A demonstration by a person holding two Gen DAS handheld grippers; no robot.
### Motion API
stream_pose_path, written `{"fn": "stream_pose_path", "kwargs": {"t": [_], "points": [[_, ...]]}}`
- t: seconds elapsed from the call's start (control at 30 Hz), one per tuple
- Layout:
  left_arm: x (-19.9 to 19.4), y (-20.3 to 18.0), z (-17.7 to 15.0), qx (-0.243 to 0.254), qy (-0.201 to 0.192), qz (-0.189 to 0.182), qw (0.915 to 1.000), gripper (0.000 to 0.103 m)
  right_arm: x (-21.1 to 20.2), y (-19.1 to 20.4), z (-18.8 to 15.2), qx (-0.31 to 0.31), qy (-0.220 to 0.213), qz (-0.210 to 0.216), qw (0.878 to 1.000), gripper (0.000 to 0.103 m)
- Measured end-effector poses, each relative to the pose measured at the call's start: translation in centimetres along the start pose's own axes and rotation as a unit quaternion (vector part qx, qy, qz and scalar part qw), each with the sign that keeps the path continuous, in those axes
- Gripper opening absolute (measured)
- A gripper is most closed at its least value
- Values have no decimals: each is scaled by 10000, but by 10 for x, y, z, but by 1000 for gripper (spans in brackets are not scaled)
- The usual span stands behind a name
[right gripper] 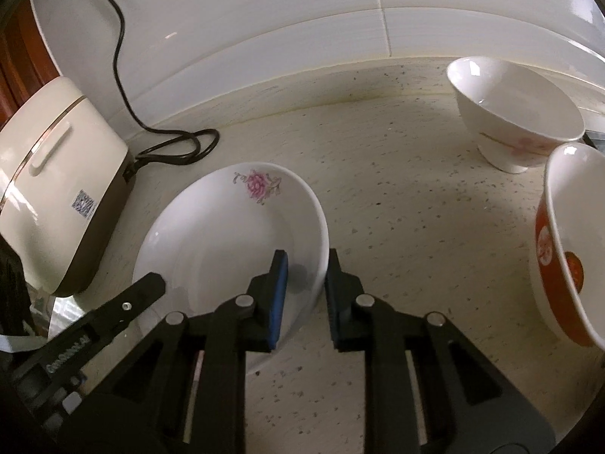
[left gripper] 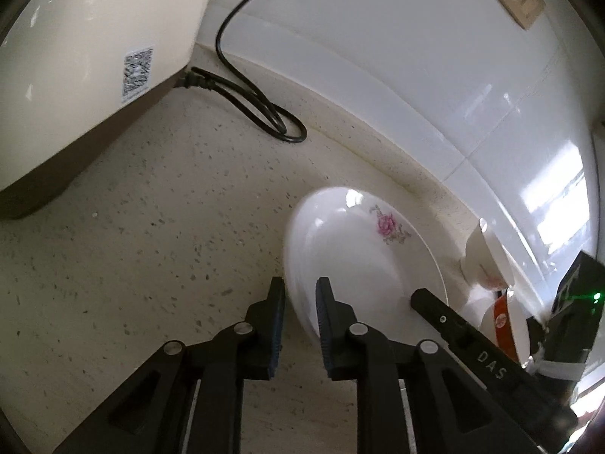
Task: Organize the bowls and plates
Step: 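Lift the plate with both grippers and carry it over the plate stack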
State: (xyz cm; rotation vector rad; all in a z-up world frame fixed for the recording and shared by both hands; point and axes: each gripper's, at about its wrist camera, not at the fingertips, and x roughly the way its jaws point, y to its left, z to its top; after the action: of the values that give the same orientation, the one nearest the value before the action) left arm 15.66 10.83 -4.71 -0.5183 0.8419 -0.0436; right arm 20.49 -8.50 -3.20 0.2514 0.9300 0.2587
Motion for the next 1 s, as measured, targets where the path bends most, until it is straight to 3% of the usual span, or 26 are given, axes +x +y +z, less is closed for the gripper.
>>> {"fn": "stream_pose_path", "kwargs": {"t": [0.5,1.0], "points": [[-40,-1,5,-30,-535,374,9979,14,-11,12,1,-34,-3,647,9979,21],[-121,41,-20,-379,-1305,732,9880,14,-48,82,-20,-1302,-272,1413,9810,21]]}}
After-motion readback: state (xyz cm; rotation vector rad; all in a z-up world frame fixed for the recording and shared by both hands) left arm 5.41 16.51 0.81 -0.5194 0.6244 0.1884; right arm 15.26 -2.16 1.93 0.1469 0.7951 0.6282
